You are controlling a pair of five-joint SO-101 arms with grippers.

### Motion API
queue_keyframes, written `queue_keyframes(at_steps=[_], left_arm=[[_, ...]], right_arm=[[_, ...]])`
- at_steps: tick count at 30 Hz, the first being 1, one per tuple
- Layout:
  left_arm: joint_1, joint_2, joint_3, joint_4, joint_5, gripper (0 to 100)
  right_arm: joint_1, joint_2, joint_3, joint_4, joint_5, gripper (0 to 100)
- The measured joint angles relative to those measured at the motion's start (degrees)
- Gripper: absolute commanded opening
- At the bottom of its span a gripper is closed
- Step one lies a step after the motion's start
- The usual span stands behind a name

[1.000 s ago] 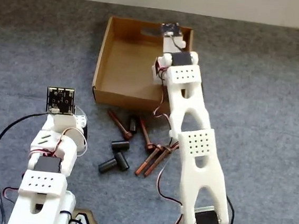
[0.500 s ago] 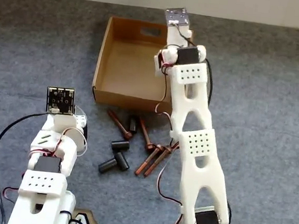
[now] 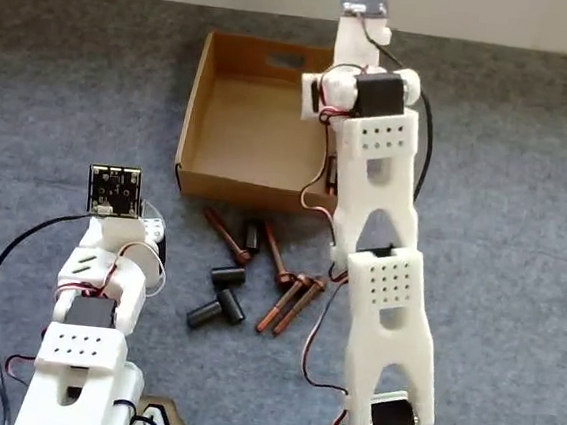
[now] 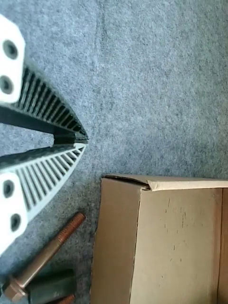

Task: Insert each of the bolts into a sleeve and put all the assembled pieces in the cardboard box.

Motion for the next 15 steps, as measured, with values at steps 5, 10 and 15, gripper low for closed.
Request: queue_keyframes(at_steps=[5, 10, 15], left_arm=[[0.00, 0.00, 0.00, 0.00, 0.00, 1], [0.00, 0.00, 0.00, 0.00, 0.00, 1], [0.00, 0.00, 0.00, 0.00, 0.00, 1]], right_arm=[[0.00, -3.60, -0.09, 0.26, -0.97, 0.6], [0.00, -8.09, -0.09, 0.26, -0.97, 0.6], [-0.09, -17.49, 2.29, 0.26, -0.97, 0.6]])
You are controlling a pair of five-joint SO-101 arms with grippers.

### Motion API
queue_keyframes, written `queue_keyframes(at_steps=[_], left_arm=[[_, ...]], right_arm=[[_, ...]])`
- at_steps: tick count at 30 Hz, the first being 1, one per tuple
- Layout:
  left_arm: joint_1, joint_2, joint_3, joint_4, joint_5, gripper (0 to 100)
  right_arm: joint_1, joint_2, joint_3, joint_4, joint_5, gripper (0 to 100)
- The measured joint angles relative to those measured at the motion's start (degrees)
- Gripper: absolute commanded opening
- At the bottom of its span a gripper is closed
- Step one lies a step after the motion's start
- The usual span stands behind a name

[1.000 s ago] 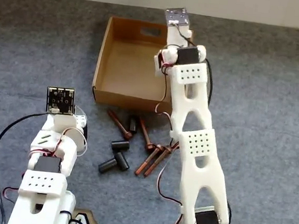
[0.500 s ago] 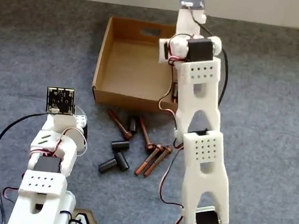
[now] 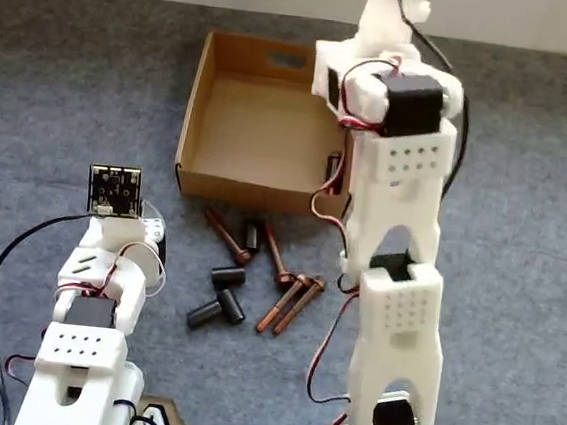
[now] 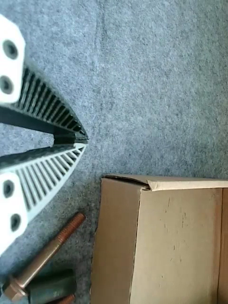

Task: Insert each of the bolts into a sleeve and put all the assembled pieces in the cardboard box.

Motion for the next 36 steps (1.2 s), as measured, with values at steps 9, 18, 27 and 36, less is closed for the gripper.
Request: queue_keyframes(at_steps=[9, 18, 27, 36], left_arm=[[0.00, 0.00, 0.00, 0.00, 0.00, 1], [-4.40, 0.00, 0.00, 0.00, 0.00, 1], [-6.86, 0.00, 0.00, 0.00, 0.00, 1], [-6.86, 0.00, 0.00, 0.00, 0.00, 1]], right_arm=[[-6.86, -29.63, 37.45, 0.00, -0.35, 0.6], [-10.55, -54.59, 80.09, -10.46, 0.44, 1.8], [-19.16, -62.59, 126.59, -34.37, 4.13, 10.8], [-26.37, -62.68, 143.12, -50.64, 4.13, 10.8]])
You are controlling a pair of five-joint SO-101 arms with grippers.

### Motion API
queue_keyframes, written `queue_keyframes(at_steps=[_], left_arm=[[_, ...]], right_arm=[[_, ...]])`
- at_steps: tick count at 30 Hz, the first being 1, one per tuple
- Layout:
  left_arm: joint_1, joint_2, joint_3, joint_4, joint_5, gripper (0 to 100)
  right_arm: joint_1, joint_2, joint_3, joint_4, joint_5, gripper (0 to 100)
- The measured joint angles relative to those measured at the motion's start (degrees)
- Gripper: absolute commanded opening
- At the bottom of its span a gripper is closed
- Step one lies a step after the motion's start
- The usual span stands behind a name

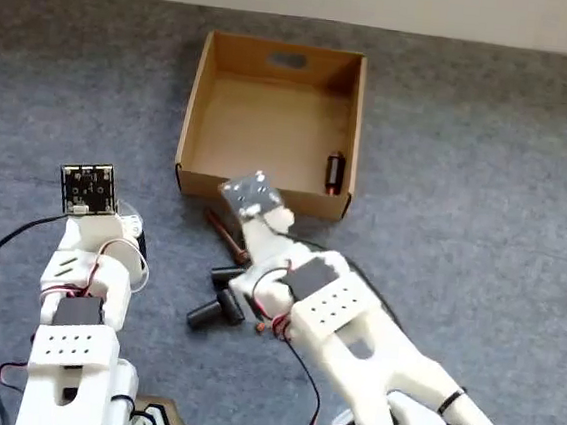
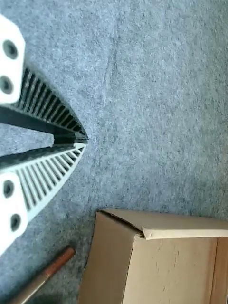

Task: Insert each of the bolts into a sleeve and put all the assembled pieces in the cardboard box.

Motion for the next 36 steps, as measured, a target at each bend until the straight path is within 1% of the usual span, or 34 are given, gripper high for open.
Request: queue_keyframes(at_steps=[4, 10, 14, 23, 32, 36], left_arm=[[0.00, 0.00, 0.00, 0.00, 0.00, 1], [0.00, 0.00, 0.00, 0.00, 0.00, 1], [0.00, 0.00, 0.00, 0.00, 0.00, 1], [0.00, 0.00, 0.00, 0.00, 0.00, 1], [0.00, 0.00, 0.00, 0.00, 0.00, 1], [0.00, 0.00, 0.00, 0.00, 0.00, 1]], right_arm=[[-2.55, -0.09, 1.41, -2.29, 0.09, 10.8], [-4.66, -0.09, 1.67, -2.90, 0.18, 11.2], [-4.66, 0.88, 1.67, -2.99, 0.18, 11.2], [-4.75, 12.75, 1.05, -5.54, 0.18, 11.2], [-6.07, 13.27, -0.62, -5.54, 0.18, 11.2], [-6.07, 13.36, -4.75, -2.46, 0.18, 11.3]])
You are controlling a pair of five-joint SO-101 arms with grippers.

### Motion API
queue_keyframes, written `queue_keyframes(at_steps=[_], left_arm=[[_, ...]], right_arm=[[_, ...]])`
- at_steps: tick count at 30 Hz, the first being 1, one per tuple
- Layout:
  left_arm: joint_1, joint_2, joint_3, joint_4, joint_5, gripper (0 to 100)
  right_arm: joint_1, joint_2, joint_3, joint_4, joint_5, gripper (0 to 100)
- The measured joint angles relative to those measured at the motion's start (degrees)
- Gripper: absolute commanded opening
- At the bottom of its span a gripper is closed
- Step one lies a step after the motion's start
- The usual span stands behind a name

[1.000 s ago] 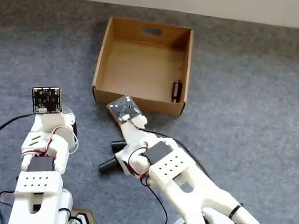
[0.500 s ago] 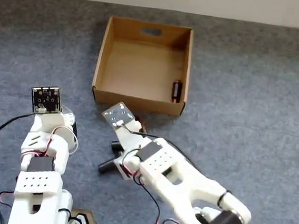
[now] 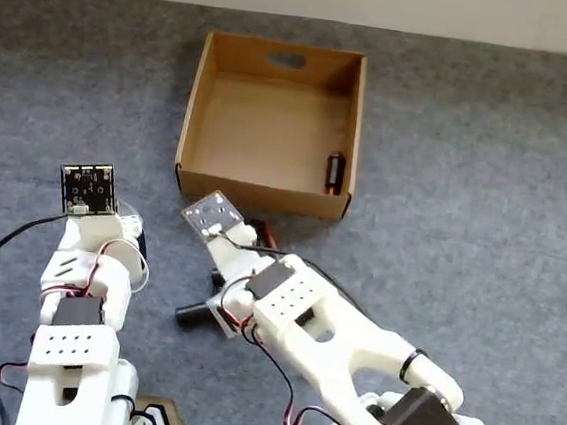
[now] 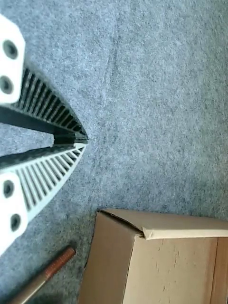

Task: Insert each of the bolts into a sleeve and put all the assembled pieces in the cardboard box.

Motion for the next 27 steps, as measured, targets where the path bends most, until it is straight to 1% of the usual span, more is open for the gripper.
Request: queue_keyframes(at_steps=[6, 9, 13, 17, 23, 27], left_arm=[[0.00, 0.00, 0.00, 0.00, 0.00, 1], [0.00, 0.00, 0.00, 0.00, 0.00, 1], [0.00, 0.00, 0.00, 0.00, 0.00, 1], [0.00, 0.00, 0.00, 0.00, 0.00, 1], [0.00, 0.00, 0.00, 0.00, 0.00, 1], [0.00, 0.00, 0.00, 0.00, 0.00, 1]], right_arm=[[-0.09, 0.00, -3.25, 2.11, -0.18, 11.3], [-1.76, 0.70, -3.43, 1.76, -2.02, 11.3], [-3.96, 0.70, -3.43, -0.53, -2.55, 11.3], [-3.87, 0.70, -2.90, -2.64, -2.55, 11.3], [-4.04, 0.70, -2.11, -2.99, -2.55, 11.3], [-2.64, 0.70, -2.11, -2.99, -2.55, 11.3]])
